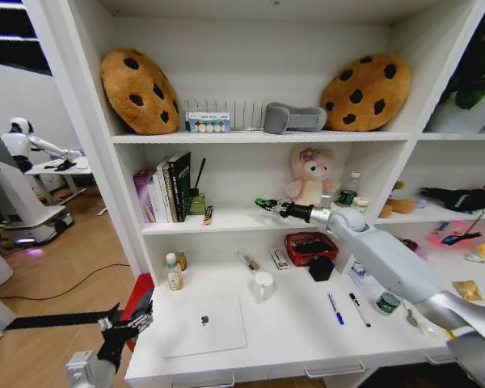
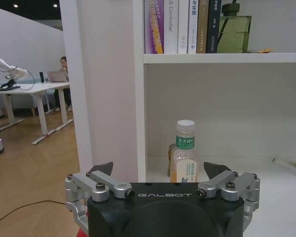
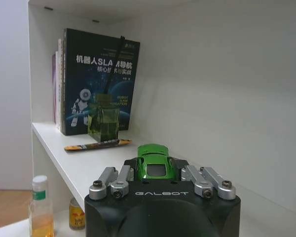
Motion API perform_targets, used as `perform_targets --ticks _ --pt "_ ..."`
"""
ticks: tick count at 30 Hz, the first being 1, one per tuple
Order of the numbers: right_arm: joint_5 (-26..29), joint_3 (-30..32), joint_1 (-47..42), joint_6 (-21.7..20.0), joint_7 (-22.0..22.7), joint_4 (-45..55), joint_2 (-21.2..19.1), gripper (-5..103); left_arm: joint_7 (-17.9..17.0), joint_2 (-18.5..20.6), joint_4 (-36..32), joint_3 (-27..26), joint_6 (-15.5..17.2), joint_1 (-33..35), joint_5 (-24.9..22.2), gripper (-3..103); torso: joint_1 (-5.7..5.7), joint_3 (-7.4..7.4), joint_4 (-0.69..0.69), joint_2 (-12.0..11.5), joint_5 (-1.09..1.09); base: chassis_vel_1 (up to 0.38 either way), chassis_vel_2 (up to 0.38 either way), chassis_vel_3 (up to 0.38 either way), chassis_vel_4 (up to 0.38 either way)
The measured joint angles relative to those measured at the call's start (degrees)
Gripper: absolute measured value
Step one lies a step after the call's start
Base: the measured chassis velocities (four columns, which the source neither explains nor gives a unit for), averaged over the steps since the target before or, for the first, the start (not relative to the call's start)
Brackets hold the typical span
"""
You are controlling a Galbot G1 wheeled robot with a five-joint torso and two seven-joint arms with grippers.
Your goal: Organize the objects on the table.
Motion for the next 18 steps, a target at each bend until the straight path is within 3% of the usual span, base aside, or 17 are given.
perform_targets --ticks 6,18 --pt "-1.9 -4.0 3.2 0.4 -2.8 -4.2 0.0 36 0.1 -1.0 0.2 0.4 -0.4 -0.7 0.0 100 0.0 0.0 -0.01 0.0 0.01 0.0 0.0 0.0 0.0" --pt "-3.1 -6.9 5.6 1.0 -2.5 -8.4 3.5 36 0.2 -0.7 0.7 0.1 -0.7 -0.9 -0.3 100 -0.01 0.0 0.0 0.0 0.0 0.0 0.0 0.0 0.0"
